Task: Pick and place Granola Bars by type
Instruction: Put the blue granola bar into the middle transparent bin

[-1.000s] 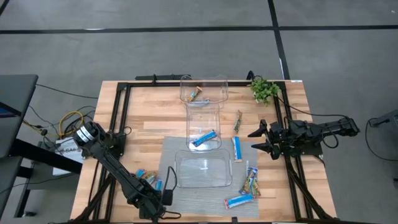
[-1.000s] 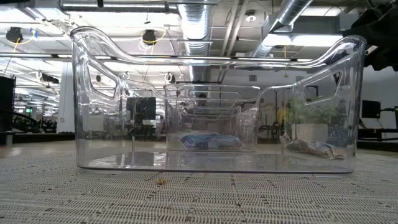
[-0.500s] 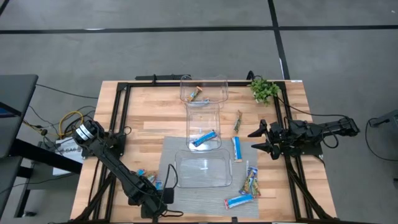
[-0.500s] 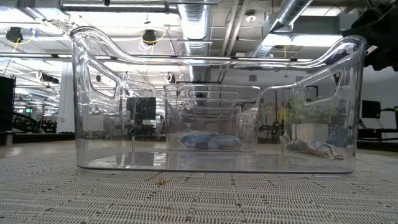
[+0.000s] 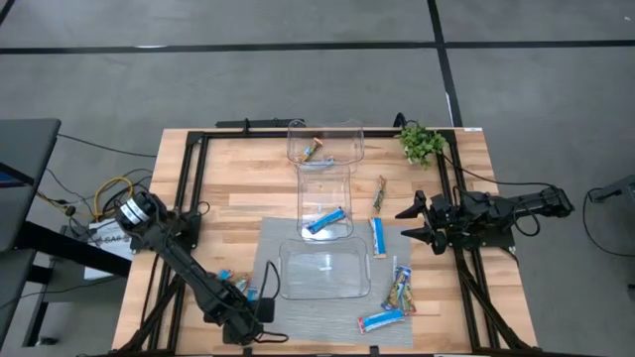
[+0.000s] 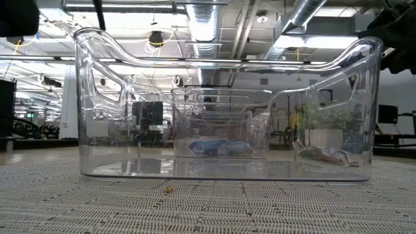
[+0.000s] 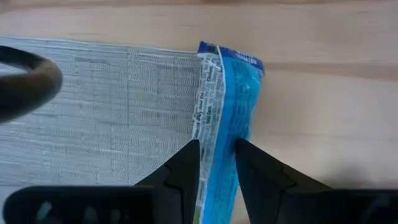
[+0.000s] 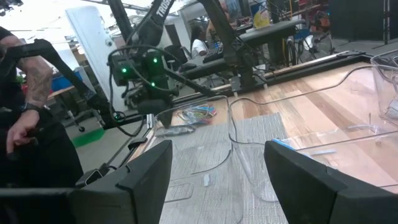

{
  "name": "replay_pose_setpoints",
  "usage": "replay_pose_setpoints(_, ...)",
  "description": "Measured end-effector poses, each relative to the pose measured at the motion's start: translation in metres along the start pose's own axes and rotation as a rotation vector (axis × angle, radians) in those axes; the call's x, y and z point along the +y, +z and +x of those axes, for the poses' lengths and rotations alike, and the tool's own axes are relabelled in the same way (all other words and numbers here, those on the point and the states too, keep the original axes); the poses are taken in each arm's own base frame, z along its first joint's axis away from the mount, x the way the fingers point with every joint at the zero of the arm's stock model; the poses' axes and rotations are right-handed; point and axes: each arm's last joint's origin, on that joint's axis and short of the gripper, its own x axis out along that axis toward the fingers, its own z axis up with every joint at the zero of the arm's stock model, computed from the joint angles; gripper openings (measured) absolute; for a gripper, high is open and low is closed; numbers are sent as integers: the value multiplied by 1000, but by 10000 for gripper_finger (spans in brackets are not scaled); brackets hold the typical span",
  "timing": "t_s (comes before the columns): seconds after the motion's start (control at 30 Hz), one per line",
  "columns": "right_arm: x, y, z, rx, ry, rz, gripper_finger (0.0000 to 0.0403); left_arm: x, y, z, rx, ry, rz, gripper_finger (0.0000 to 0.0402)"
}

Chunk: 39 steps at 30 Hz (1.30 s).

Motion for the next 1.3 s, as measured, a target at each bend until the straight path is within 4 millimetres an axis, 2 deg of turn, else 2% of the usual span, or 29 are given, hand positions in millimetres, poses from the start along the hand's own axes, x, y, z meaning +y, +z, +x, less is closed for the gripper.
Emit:
replay_pose_setpoints(0.17,0,0,0,0,0,0,249,-1,4,3,-20,47,8,97)
replay_pose_setpoints(0.9,0,0,0,0,0,0,249,-3,7,3,-83,-9,-86,98)
replay_pose_setpoints(1.0,0,0,0,0,0,0,249,-2,6,-1,-92,-3,-122,116)
replay_pose_setpoints(1.13,0,0,0,0,0,0,249,-1,5,-5,-105,3,-155,168)
replay_pose_setpoints(1.3,0,0,0,0,0,0,249,-1,4,-5,-67,40,-68,220)
